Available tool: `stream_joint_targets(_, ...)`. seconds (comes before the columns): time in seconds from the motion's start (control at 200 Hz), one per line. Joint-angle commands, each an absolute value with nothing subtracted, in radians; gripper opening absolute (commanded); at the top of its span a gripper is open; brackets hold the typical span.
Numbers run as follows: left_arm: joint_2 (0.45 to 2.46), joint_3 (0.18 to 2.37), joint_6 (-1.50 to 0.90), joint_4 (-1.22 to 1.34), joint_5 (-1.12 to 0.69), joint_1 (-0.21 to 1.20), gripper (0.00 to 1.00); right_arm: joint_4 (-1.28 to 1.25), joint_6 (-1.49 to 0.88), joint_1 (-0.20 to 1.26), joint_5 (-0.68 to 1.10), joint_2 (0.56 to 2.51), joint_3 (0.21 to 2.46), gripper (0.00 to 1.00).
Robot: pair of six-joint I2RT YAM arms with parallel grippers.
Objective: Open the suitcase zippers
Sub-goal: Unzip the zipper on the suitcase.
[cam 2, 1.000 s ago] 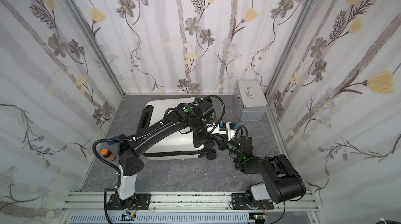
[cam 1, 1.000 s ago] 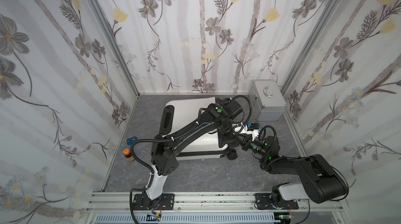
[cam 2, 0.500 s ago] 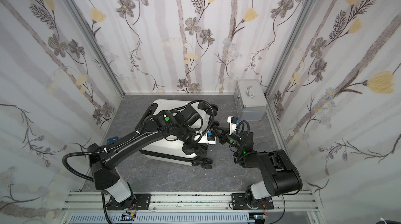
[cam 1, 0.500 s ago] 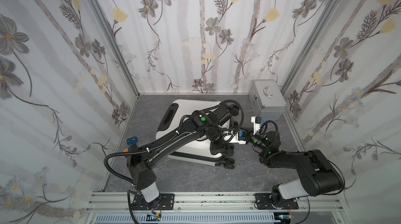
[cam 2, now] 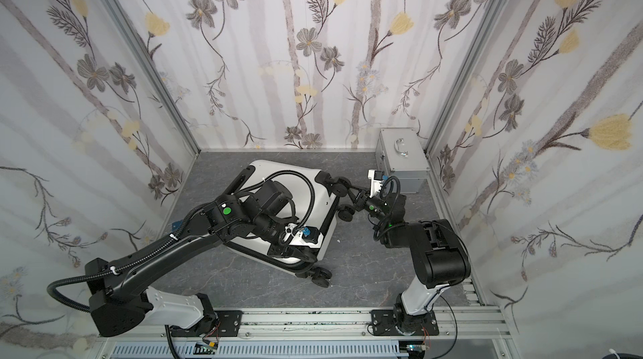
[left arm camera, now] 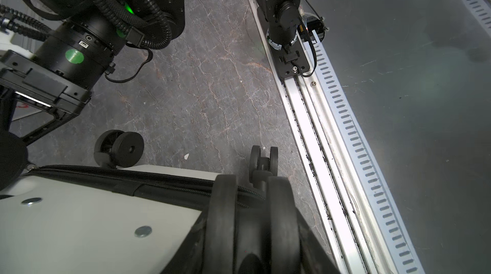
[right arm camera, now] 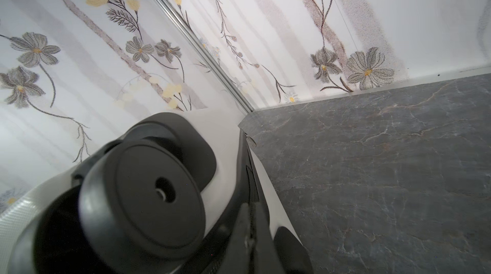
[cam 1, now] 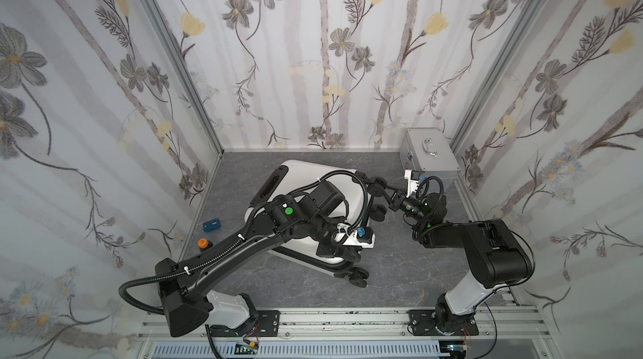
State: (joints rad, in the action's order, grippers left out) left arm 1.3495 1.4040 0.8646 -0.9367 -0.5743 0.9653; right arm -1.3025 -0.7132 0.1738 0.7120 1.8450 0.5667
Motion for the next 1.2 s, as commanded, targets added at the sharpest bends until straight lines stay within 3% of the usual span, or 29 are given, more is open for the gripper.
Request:
stream_joint_targets(0.0, 1.308, 1.373, 0.834, -0.981, -0.696, 0.966, 0.05, -1.303, -0.709, 0.161, 0.548, 1.883, 0.627, 0.00)
stream_joint_targets(0.445, 1.317, 1.298, 0.833, -0.889, -0.610, 0.967, 0.07, -1.277, -0.675, 0.160, 0.583, 1.886, 0.665, 0.00)
stream_joint_targets(0.61, 1.329, 1.303, 0.830, -0.890, -0.549, 0.966, 0.09, -1.269, -0.647, 0.130, 0.550, 1.754, 0.565, 0.45)
stream_joint_targets(0.744, 1.348, 1.315, 0.831, -0.888, -0.523, 0.965, 0.12, -1.130, -0.562, 0.118, 0.510, 1.566, 0.499, 0.59)
stream_joint_targets(0.839, 1.362, 1.333, 0.815, -0.878, -0.482, 0.963, 0.25, -0.947, -0.469, 0.124, 0.501, 1.436, 0.490, 0.63)
stream_joint_targets(0.969, 1.362, 1.341, 0.803, -0.848, -0.402, 0.959, 0.55, -0.716, -0.332, 0.144, 0.487, 1.283, 0.484, 0.66)
stream_joint_targets(1.084, 1.334, 1.323, 0.786, -0.786, -0.343, 0.942, 0.68, -0.623, -0.221, 0.184, 0.504, 1.162, 0.442, 0.65)
stream_joint_targets(1.109, 1.324, 1.317, 0.775, -0.764, -0.340, 0.933, 0.76, -0.616, -0.204, 0.196, 0.505, 1.139, 0.427, 0.65)
stream_joint_targets(1.129, 1.315, 1.309, 0.769, -0.746, -0.341, 0.926, 0.95, -0.609, -0.193, 0.207, 0.505, 1.118, 0.416, 0.65)
stream_joint_targets(1.139, 1.310, 1.306, 0.761, -0.741, -0.342, 0.922, 0.99, -0.606, -0.187, 0.211, 0.504, 1.108, 0.411, 0.65)
stream_joint_targets(1.199, 1.277, 1.276, 0.719, -0.678, -0.328, 0.898, 1.00, -0.578, -0.159, 0.245, 0.500, 1.056, 0.388, 0.66)
